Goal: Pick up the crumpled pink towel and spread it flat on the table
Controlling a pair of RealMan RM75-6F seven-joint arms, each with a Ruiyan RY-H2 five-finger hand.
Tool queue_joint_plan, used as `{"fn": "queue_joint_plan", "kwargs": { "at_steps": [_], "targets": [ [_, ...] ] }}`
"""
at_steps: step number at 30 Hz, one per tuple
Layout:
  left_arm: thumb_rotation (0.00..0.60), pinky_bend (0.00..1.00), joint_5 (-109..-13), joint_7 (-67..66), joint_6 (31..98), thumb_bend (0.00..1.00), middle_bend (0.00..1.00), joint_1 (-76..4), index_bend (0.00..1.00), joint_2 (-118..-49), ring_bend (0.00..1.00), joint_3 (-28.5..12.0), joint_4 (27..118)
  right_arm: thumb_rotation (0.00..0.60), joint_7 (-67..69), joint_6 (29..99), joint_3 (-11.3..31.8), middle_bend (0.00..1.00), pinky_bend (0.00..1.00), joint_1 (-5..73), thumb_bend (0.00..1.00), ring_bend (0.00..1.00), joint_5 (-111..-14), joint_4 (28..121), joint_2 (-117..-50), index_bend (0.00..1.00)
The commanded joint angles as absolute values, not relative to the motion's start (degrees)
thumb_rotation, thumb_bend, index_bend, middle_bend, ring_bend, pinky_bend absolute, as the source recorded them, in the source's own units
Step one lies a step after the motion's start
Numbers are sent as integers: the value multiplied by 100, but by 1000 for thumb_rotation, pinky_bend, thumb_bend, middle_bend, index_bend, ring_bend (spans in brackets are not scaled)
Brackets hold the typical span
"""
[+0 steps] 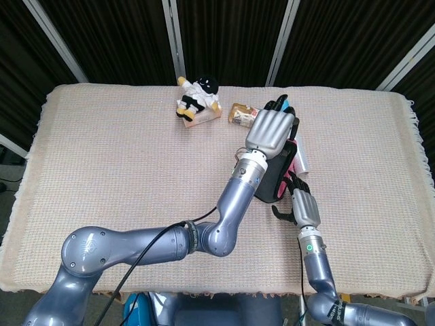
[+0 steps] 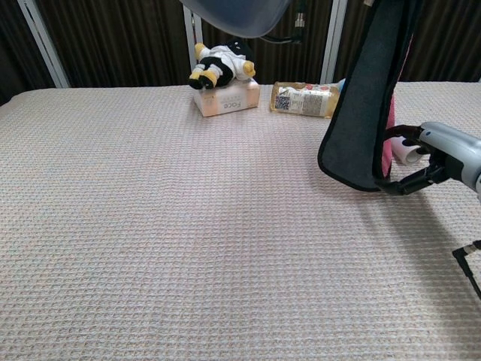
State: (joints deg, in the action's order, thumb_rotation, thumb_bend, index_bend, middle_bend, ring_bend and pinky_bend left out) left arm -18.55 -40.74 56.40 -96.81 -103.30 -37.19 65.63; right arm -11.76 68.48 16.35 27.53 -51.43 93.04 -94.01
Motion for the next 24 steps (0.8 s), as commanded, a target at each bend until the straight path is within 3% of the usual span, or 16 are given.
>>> {"fn": "queue_joint_plan", "kwargs": {
  "at_steps": [1, 8, 14, 24],
  "targets": [
    [600, 149, -1846, -4081, 5653, 571, 280, -9680, 703, -10320, 54, -3706, 6585, 600, -1224, 6926, 1705, 0, 0, 2806, 329, 0, -5128, 9239, -9526, 184],
    [600, 149, -1818, -4097, 5690, 570, 278, -9658, 702, -10299, 54, -3649, 6675, 600, -1428, 7091, 1895, 0, 0, 2930, 329, 0, -4922, 9043, -9850, 168],
    [600, 149, -1841, -4102, 5727, 571, 277, -9632, 701, -10259, 54, -3613, 6733, 600, -1550, 7193, 2105, 0, 0, 2985, 329, 0, -4602, 8836, -10043, 0],
    [600, 149, -1827, -4101, 5761, 572, 270, -9606, 694, -10246, 54, -3575, 6766, 600, -1296, 7651, 2298, 0, 0, 2810, 313, 0, -4624, 8934, -10233, 0]
  ]
}}
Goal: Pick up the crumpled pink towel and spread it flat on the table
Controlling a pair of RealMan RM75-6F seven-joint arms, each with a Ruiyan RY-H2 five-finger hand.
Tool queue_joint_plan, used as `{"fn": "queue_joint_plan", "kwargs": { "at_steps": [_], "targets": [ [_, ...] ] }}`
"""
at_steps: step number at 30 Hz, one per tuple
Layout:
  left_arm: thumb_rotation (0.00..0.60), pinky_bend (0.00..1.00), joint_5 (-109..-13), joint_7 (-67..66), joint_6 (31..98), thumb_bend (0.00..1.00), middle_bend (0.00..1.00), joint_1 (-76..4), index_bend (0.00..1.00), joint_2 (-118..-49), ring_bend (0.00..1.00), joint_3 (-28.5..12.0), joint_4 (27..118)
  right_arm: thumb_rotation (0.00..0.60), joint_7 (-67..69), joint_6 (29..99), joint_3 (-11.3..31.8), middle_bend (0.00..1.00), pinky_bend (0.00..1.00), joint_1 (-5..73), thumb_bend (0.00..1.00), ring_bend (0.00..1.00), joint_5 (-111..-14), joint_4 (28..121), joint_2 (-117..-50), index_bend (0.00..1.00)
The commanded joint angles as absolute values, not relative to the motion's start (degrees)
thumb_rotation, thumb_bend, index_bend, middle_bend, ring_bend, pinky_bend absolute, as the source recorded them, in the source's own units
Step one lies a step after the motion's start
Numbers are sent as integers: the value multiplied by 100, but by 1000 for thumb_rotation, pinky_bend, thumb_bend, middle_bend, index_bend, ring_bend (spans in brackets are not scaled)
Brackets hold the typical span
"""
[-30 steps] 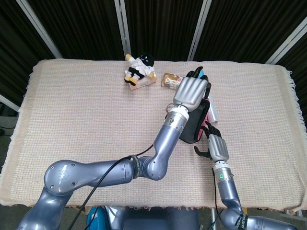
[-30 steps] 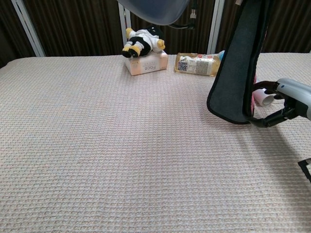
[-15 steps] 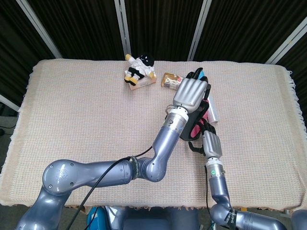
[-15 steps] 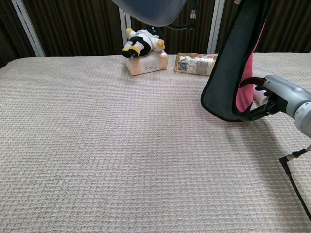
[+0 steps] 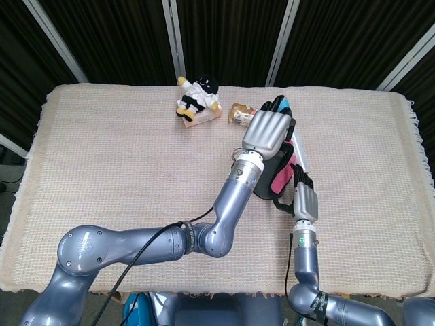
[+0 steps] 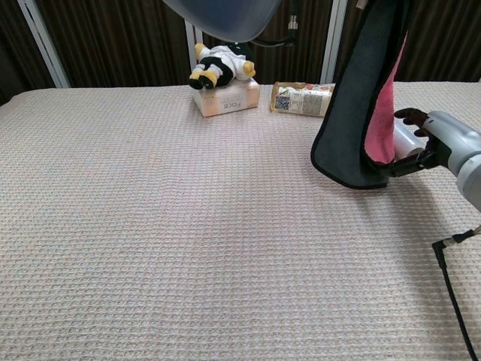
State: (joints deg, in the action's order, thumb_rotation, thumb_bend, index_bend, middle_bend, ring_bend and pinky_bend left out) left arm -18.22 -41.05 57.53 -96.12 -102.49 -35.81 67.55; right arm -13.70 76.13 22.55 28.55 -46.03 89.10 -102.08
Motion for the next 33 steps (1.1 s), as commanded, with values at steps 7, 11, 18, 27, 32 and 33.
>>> {"fn": "queue_joint_plan", "kwargs": {
  "at_steps": [7, 11, 18, 27, 32, 33],
  "targets": [
    [600, 149, -1840, -4089, 5807, 573, 268, -9590, 690, -10237, 54, -3572, 6795, 600, -1259, 7762, 2291, 0, 0, 2739, 312, 0, -4710, 9122, -10231, 0],
    [600, 149, -1858, -4081, 5848, 573, 267, -9605, 690, -10239, 54, -3593, 6848, 600, -1259, 7811, 2236, 0, 0, 2680, 313, 0, -4710, 9218, -10278, 0],
    [600, 149, -1864, -4086, 5865, 575, 268, -9692, 690, -10292, 54, -3645, 6740, 600, -1198, 7877, 2104, 0, 0, 2578, 312, 0, -4834, 9221, -10385, 0],
    [600, 149, -1896, -3988, 5869, 574, 268, -9669, 690, -10307, 54, -3670, 6864, 600, -1237, 7764, 2300, 0, 0, 2677, 312, 0, -4708, 8935, -10601, 0],
    [600, 149, -1901, -3978, 5900, 575, 268, -9628, 690, -10256, 54, -3672, 6953, 600, -1283, 7742, 2529, 0, 0, 2825, 311, 0, -4624, 8600, -10777, 0],
    [600, 149, -1908, -3981, 5907, 576, 268, -9618, 690, -10240, 54, -3668, 6968, 600, -1269, 7736, 2569, 0, 0, 2844, 312, 0, -4623, 8550, -10797, 0]
  ]
}}
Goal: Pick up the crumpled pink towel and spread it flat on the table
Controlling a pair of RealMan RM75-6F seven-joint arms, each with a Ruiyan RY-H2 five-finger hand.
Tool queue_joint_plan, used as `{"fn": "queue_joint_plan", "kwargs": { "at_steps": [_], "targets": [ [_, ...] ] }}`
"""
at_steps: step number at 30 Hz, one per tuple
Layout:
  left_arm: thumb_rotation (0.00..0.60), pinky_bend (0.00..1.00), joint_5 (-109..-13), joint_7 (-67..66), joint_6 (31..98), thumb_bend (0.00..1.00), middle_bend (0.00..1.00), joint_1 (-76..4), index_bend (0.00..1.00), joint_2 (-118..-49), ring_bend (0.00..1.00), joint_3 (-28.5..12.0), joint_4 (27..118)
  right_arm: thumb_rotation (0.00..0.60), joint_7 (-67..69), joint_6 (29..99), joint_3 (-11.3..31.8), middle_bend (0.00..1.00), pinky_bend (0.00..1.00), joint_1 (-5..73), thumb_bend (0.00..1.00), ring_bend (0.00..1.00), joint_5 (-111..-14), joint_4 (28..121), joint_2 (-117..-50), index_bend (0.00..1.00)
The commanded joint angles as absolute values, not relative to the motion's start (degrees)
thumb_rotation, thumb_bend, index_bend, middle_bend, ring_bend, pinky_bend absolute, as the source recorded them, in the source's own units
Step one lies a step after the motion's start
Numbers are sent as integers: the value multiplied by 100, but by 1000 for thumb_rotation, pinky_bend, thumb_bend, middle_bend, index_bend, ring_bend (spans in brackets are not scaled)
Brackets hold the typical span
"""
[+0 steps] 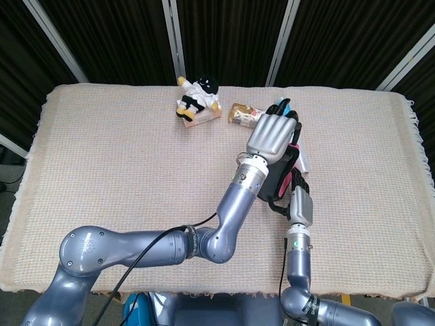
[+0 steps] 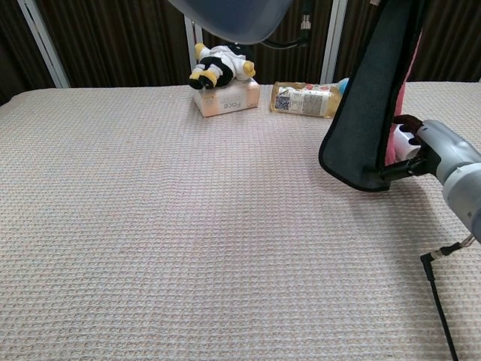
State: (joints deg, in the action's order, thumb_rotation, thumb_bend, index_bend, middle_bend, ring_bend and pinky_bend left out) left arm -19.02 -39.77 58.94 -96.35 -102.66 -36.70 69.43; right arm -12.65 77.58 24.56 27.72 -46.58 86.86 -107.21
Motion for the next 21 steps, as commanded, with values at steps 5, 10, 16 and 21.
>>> {"fn": "queue_joint_plan", "kwargs": {
  "at_steps": [5, 10, 16, 21],
  "targets": [
    [600, 149, -1911, -3980, 5924, 576, 268, -9521, 690, -10149, 54, -3623, 7013, 600, -1224, 7738, 2662, 0, 0, 2862, 312, 0, -4666, 8420, -10788, 0],
    [600, 149, -1930, -3932, 5936, 579, 268, -9386, 690, -10061, 54, -3568, 7075, 600, -1161, 7765, 2694, 0, 0, 2807, 312, 0, -4721, 8374, -10716, 0],
    [600, 149, -1947, -3920, 5964, 580, 268, -9249, 691, -9956, 54, -3506, 7142, 600, -960, 7858, 2647, 0, 0, 2687, 311, 0, -4930, 8366, -10639, 0],
    [600, 149, -1971, -3928, 5983, 581, 268, -9184, 691, -9869, 54, -3487, 7168, 600, -821, 7863, 2660, 0, 0, 2589, 312, 0, -4980, 8406, -10545, 13]
  ]
}}
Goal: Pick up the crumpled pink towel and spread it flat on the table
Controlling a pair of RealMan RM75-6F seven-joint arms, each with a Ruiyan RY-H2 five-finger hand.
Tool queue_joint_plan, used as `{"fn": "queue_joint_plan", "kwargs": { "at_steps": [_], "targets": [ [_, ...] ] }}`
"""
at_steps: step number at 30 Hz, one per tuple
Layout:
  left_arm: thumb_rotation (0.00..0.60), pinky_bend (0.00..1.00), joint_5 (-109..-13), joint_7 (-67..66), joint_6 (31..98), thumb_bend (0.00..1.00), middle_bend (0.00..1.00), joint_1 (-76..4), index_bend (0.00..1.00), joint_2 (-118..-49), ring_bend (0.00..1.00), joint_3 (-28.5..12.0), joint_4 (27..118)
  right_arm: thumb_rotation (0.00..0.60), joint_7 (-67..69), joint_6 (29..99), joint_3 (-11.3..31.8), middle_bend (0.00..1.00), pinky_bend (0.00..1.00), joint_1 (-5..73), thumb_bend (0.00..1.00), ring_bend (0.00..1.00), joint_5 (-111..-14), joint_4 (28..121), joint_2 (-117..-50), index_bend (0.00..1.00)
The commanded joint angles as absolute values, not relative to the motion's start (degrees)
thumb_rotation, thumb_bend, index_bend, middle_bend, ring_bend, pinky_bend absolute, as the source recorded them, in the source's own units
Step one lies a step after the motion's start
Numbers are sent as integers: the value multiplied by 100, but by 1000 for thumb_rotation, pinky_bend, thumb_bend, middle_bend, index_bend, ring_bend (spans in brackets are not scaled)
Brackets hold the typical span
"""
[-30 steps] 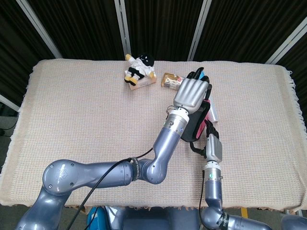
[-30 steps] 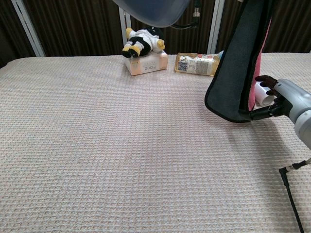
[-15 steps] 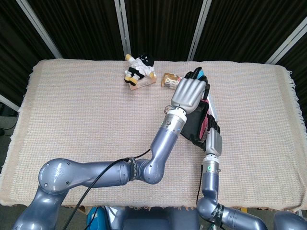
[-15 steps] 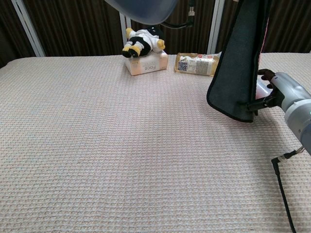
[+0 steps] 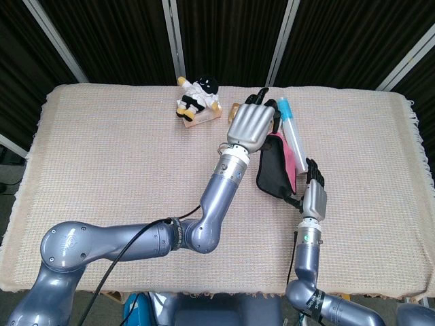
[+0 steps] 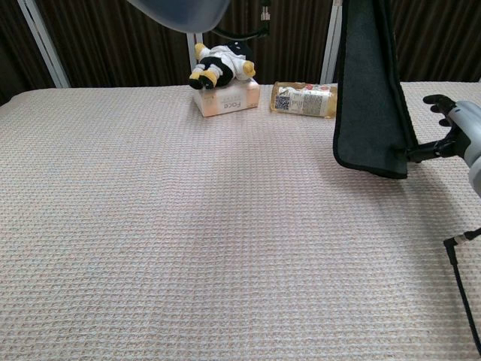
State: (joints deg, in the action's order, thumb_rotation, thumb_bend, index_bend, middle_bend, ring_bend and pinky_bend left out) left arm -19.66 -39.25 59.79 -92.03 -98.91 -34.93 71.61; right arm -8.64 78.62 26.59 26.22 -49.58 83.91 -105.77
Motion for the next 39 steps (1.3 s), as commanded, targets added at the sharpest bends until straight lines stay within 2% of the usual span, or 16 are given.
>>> {"fn": "queue_joint_plan", "kwargs": {
  "at_steps": [1, 5, 7, 21, 26, 33, 39],
  "targets": [
    [600, 149, -1967, -3914, 5988, 580, 268, -9163, 691, -9848, 54, -3493, 7175, 600, -802, 7868, 2648, 0, 0, 2567, 312, 0, -5002, 8396, -10523, 33],
    [600, 148, -1963, -3906, 5978, 580, 268, -9112, 691, -9818, 54, -3464, 7197, 600, -725, 7784, 2622, 0, 0, 2510, 313, 0, -4984, 8366, -10478, 166],
    [600, 148, -1966, -3903, 5964, 581, 268, -9095, 691, -9818, 54, -3443, 7200, 600, -698, 7742, 2617, 0, 0, 2501, 318, 0, -4974, 8331, -10475, 193],
    [600, 149, -2171, -3700, 5686, 580, 268, -9040, 692, -9817, 54, -3351, 7175, 600, -612, 7569, 2778, 0, 0, 2642, 339, 0, -5025, 8111, -10474, 213],
    [600, 149, -2212, -3648, 5668, 580, 268, -9017, 693, -9808, 54, -3321, 7166, 600, -580, 7551, 2819, 0, 0, 2635, 394, 0, -5020, 8125, -10410, 219],
    [600, 149, -2223, -3661, 5699, 580, 268, -9031, 692, -9791, 54, -3315, 7179, 600, -496, 7479, 2774, 1, 0, 2575, 508, 0, -4969, 8087, -10370, 314],
    [600, 149, -2219, -3666, 5727, 581, 268, -9001, 693, -9711, 54, -3322, 7255, 600, -398, 7458, 2785, 4, 0, 2556, 518, 0, -5001, 8113, -10336, 326]
  ]
}}
